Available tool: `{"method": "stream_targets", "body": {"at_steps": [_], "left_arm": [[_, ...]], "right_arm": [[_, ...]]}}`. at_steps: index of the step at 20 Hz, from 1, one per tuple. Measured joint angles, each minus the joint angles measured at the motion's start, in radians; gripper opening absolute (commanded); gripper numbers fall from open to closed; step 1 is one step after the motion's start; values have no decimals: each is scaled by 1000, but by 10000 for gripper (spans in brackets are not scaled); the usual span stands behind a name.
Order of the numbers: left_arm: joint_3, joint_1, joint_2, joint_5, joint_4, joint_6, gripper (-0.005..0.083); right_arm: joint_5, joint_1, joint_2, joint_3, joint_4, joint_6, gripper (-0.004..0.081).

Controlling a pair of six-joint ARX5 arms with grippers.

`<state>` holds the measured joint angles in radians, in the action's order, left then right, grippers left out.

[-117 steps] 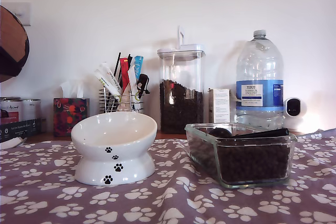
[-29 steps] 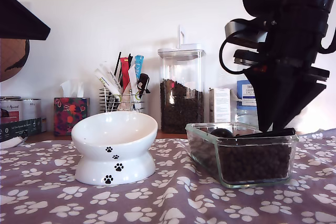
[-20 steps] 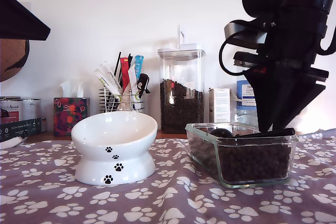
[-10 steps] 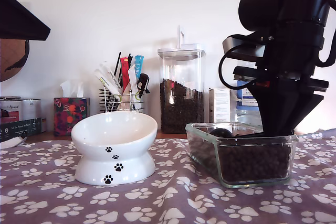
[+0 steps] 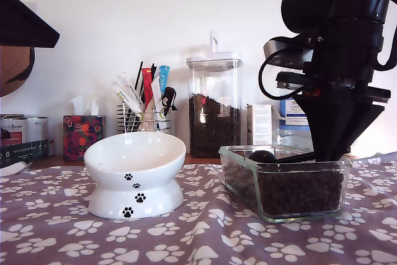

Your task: Measure one spoon of cat food and pour it into the food bowl

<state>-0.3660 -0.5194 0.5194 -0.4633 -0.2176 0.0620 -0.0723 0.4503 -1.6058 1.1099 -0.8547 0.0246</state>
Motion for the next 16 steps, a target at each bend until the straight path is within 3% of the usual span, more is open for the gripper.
{"method": "stream_targets", "body": {"at_steps": [16], "left_arm": [[0,0,0,0,0,0,-19]], "right_arm": [[4,0,1,42,21,-24,-13]]}}
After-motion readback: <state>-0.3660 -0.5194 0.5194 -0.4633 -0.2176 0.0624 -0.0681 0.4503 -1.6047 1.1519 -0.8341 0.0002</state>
